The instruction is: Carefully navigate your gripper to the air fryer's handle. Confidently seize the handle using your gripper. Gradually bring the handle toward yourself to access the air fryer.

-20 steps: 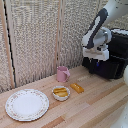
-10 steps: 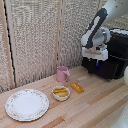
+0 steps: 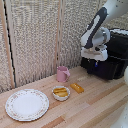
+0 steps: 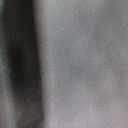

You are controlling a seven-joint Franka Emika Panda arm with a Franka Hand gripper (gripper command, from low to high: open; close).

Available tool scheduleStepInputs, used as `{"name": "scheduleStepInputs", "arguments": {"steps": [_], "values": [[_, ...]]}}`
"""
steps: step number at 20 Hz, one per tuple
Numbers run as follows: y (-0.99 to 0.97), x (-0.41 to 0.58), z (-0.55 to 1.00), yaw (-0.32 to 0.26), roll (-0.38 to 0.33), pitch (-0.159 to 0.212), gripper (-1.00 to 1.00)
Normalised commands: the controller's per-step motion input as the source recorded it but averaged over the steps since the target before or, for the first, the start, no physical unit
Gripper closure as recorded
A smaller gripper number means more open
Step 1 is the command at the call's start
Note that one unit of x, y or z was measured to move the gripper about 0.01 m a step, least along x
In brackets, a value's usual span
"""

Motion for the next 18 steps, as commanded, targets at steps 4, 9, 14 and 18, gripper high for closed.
{"name": "scheduleStepInputs", "arguments": {"steps": [4,9,14,18], "values": [[0.93,-0.164,-0.2,-0.046,0.0,0.0,1.0],[0.98,-0.335,-0.18,0.0,0.0,0.0,1.0],[0.98,-0.365,-0.14,0.0,0.0,0.0,1.0],[0.97,-0.379,-0.09,0.0,0.0,0.0,1.0]]}}
